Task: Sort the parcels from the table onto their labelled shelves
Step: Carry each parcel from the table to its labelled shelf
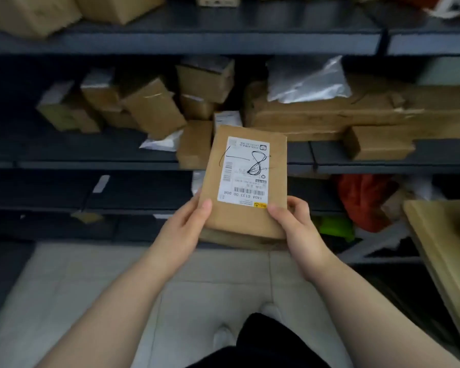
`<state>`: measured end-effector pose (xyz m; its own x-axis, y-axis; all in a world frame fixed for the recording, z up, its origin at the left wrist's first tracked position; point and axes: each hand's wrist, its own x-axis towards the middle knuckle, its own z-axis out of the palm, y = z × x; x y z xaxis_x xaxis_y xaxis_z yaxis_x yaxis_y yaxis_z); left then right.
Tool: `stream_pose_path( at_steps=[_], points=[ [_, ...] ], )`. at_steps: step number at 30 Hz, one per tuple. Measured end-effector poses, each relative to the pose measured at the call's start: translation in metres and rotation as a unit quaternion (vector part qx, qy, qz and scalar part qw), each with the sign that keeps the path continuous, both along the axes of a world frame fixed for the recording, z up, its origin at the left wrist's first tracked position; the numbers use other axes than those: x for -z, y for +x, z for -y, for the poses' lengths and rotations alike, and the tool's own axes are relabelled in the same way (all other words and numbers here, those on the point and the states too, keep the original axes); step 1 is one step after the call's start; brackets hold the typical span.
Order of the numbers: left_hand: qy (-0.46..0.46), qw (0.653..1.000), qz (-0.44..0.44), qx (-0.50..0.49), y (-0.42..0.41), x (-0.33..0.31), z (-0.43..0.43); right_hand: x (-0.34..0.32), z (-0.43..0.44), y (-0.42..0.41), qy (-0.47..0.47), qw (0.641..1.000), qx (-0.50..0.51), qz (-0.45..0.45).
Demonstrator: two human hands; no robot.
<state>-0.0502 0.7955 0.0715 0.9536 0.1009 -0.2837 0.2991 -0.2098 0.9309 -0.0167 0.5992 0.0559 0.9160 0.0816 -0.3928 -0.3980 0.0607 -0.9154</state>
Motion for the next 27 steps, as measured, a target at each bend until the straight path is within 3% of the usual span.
stream_pose_path(
  at_steps=[7,15,27],
  points=[
    [-0.015,0.979,-0.007,-0.201,-0.039,0.014,-0.076,0.007,-0.111,0.036,-0.008,0.978,-0.21,0.003],
    [0.004,0.916,0.003,-0.401,-0.08,0.013,-0.117,0.008,-0.211,0.052,-0.05,0.902,-0.427,0.041],
    [0.024,0.8,0.014,-0.599,-0.22,0.027,-0.244,-0.001,-0.406,-0.067,-0.043,0.775,-0.624,0.092]
  ],
)
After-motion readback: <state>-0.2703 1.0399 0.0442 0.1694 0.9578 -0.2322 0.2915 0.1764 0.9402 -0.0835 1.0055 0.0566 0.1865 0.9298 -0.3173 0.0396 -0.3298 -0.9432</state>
